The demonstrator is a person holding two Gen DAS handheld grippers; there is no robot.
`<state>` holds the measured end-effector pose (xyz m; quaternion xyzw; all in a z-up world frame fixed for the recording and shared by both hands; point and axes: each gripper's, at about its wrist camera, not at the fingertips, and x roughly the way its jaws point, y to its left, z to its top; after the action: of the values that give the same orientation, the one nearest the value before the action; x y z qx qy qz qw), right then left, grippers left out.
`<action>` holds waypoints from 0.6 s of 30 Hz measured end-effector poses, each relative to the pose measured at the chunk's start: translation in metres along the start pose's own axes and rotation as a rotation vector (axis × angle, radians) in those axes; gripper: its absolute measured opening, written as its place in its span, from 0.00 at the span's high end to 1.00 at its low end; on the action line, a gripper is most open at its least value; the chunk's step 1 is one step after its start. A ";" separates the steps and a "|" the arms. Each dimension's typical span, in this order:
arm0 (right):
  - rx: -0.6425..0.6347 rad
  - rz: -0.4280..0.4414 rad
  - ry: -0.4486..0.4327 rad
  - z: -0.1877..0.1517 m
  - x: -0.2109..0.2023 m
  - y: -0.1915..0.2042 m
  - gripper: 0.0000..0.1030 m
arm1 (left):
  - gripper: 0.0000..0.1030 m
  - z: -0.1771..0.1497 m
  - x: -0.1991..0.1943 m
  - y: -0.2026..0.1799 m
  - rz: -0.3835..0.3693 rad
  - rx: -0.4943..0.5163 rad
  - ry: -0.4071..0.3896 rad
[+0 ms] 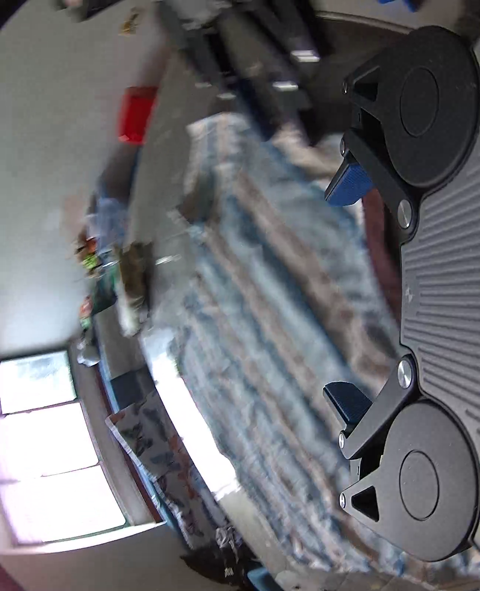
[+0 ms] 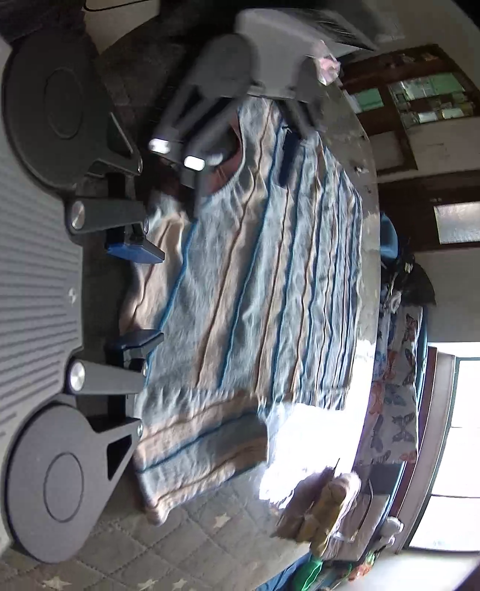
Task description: Fold clothes
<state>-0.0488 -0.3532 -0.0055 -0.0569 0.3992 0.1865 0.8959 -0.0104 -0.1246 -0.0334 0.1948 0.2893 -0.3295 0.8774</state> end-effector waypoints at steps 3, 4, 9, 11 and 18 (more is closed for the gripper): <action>0.042 -0.026 -0.038 0.001 -0.010 -0.012 0.61 | 0.00 0.000 -0.003 -0.001 0.003 -0.002 -0.013; 0.056 -0.053 -0.053 0.001 -0.012 -0.018 0.61 | 0.00 0.002 -0.004 0.000 -0.001 -0.010 -0.014; 0.148 -0.196 -0.096 0.001 -0.016 -0.053 0.61 | 0.00 0.006 -0.013 0.009 0.002 -0.064 -0.037; 0.189 -0.256 -0.105 -0.001 -0.015 -0.068 0.61 | 0.00 0.006 -0.016 0.014 0.009 -0.087 -0.036; 0.376 -0.366 -0.123 -0.015 -0.006 -0.107 0.60 | 0.00 0.002 -0.019 0.025 0.037 -0.142 -0.025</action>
<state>-0.0225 -0.4573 -0.0156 0.0508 0.3549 -0.0529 0.9320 -0.0041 -0.0992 -0.0156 0.1333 0.2974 -0.2942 0.8985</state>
